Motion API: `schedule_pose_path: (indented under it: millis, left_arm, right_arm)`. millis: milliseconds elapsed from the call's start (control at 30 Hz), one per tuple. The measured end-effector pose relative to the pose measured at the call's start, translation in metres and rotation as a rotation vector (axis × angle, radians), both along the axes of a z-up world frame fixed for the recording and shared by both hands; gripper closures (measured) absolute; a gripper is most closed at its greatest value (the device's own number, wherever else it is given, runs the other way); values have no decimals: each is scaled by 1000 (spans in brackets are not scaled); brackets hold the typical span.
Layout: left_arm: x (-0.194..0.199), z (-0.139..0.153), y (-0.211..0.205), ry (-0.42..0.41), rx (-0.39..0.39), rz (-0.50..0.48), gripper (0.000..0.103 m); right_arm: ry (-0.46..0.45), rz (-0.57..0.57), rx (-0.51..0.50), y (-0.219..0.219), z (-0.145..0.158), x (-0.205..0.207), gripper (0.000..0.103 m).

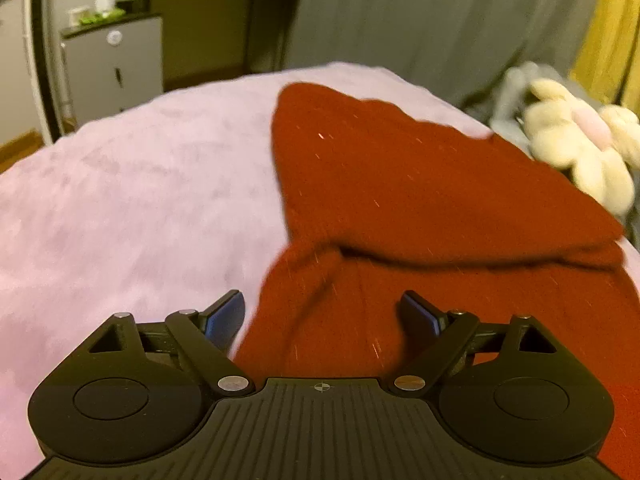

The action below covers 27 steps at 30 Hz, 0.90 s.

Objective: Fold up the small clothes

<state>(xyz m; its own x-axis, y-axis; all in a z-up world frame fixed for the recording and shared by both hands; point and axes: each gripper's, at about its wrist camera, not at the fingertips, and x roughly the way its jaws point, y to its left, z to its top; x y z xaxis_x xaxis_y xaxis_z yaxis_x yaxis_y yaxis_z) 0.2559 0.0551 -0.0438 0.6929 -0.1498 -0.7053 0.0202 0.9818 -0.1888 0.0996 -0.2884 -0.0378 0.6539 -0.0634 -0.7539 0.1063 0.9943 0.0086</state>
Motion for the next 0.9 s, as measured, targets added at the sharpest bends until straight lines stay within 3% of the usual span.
schedule_pose_path:
  millis: [33, 133, 200, 300, 433, 500, 600, 667, 733, 833, 900]
  left_arm:
    - [-10, 5, 4, 13, -25, -29, 13]
    - [-44, 21, 28, 49, -93, -80, 13]
    - [-65, 28, 48, 96, -145, -97, 12]
    - [-80, 21, 62, 255, -174, -132, 12]
    - [-92, 4, 64, 367, -108, -157, 12]
    - [-100, -1, 64, 378, -103, -186, 12]
    - [-107, -2, 66, 407, -119, -225, 18]
    - [-112, -1, 65, 432, -146, -265, 42]
    - [-117, -5, 64, 481, -189, -304, 58]
    - [-121, -13, 62, 509, -174, -340, 61]
    - [-122, -17, 65, 531, -230, -345, 53]
  right_arm:
    - [23, 5, 39, -5, 2, -20, 66]
    - [78, 9, 53, -11, 7, -61, 45]
    - [89, 22, 42, -6, 8, -90, 44]
    - [130, 12, 127, -13, 4, -106, 44]
    - [138, 25, 161, -16, -2, -95, 45]
    - [145, 23, 172, -14, -4, -94, 45]
    - [155, 14, 209, -15, -7, -89, 56]
    - [154, 22, 233, -15, -7, -88, 77]
    - [154, 45, 245, -13, -6, -88, 82]
    - [166, 43, 243, -12, -7, -86, 80]
    - [171, 27, 269, -17, -9, -85, 74]
